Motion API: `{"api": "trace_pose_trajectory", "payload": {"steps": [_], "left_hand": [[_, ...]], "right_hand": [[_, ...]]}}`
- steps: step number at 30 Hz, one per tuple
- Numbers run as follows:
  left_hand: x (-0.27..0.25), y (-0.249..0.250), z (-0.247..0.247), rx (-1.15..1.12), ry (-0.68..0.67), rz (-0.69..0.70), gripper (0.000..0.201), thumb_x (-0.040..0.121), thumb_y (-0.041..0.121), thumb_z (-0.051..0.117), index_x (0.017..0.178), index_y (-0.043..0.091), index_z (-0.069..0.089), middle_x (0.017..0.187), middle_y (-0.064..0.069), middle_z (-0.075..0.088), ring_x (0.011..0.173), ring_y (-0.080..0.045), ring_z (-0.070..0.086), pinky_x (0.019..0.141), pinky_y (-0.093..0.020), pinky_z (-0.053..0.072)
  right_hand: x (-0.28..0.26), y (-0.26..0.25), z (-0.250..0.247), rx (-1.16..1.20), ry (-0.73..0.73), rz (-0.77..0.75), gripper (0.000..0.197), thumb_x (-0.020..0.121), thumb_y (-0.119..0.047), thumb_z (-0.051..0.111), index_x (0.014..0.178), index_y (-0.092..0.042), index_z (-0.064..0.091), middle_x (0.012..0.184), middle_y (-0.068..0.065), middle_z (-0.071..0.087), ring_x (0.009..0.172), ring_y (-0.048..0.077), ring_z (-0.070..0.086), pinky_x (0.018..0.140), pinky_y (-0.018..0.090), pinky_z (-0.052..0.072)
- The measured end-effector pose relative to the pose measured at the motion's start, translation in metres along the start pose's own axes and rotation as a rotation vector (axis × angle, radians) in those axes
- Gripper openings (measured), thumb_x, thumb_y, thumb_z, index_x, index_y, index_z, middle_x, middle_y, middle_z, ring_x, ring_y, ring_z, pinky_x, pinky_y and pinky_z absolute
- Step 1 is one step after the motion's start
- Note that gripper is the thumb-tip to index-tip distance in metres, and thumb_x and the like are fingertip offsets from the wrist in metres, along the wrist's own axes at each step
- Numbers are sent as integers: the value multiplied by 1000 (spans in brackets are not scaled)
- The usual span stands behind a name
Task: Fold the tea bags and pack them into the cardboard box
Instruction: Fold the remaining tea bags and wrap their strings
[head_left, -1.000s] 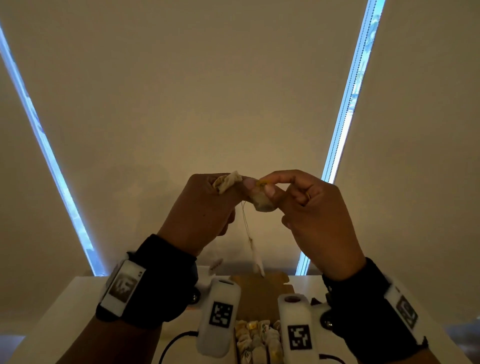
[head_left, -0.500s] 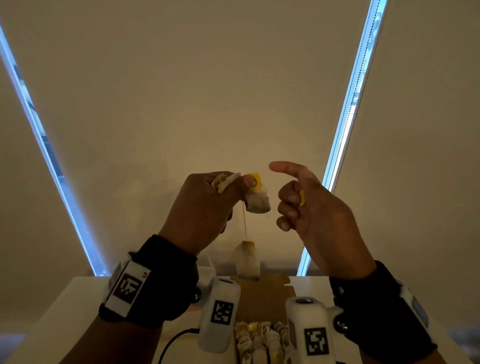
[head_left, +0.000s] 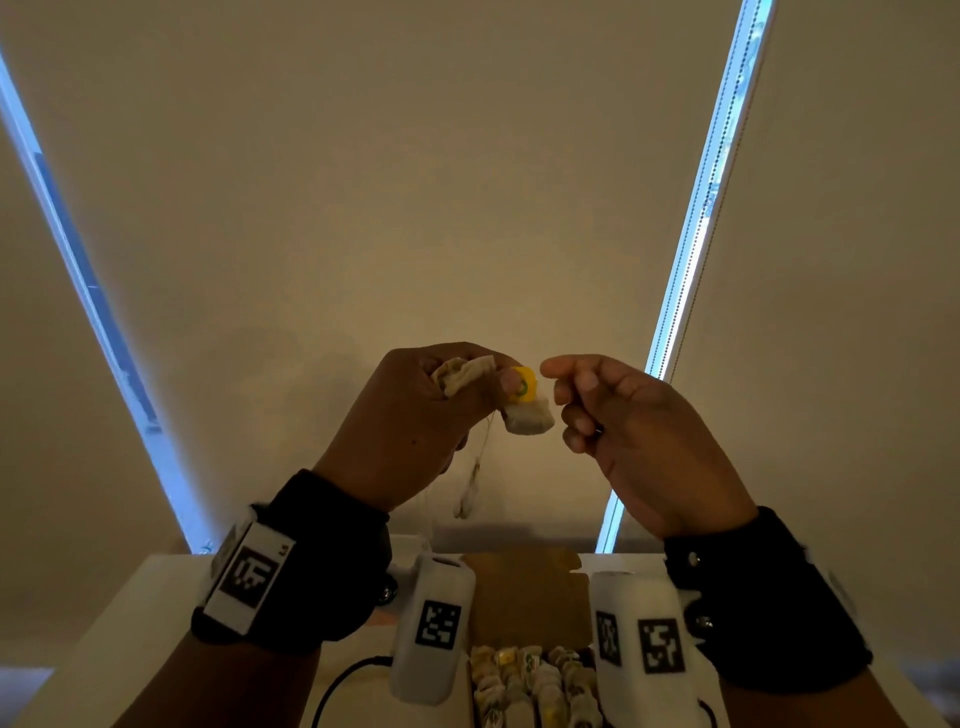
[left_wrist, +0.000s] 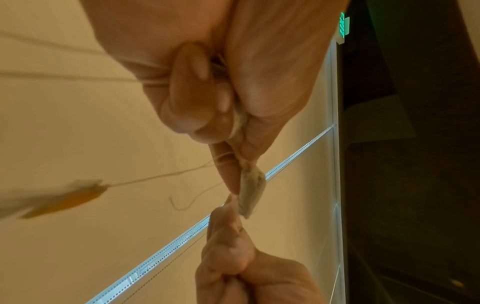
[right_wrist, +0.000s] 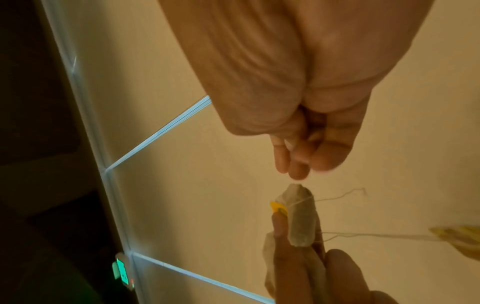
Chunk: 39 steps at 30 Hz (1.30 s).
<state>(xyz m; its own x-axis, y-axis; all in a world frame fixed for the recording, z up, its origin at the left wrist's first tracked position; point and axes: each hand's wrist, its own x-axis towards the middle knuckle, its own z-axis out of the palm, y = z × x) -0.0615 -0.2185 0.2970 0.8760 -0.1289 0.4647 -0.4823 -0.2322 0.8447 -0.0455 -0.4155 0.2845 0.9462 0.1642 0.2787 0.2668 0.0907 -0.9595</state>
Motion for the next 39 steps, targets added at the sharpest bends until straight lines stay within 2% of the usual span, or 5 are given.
{"api": "trace_pose_trajectory", "payload": {"steps": [4,14,21,35,39], "left_hand": [[2,-2,2,46,-28,25,16,95,30,68,95,18,78,46,5,48,38,-9,37,41,-21,31],[6,-6,5,-29,-41,-20,13,94,24,70,98,17,79,49,1,48,41,-15,37,43,-22,32],[11,6,-1,-119,-6,-2,20,102,22,58,106,17,77,68,-7,63,42,-12,37,42,-21,29],[16,19,-6,-224,60,0,21,103,18,56,109,10,75,74,-8,61,45,-13,31,41,-22,27],[14,24,-4,-245,52,6,22,103,20,56,110,10,74,75,-8,61,44,-12,32,40,-22,28]], "right_hand": [[-2,-8,11,-337,-65,-43,56,76,-67,52,99,-20,70,70,-11,65,61,3,55,71,26,44],[1,-7,9,-280,-104,-95,43,78,-54,62,98,-15,63,73,6,71,58,13,55,62,28,46],[4,0,4,61,-123,-25,38,80,-32,65,116,-19,62,84,4,70,78,30,48,61,26,44],[-33,16,10,65,-590,263,71,80,-16,74,143,-27,43,82,-7,68,74,9,64,65,25,49],[-30,17,28,-233,-474,153,40,94,-30,66,130,-41,52,89,-10,74,66,5,59,65,22,49]]}}
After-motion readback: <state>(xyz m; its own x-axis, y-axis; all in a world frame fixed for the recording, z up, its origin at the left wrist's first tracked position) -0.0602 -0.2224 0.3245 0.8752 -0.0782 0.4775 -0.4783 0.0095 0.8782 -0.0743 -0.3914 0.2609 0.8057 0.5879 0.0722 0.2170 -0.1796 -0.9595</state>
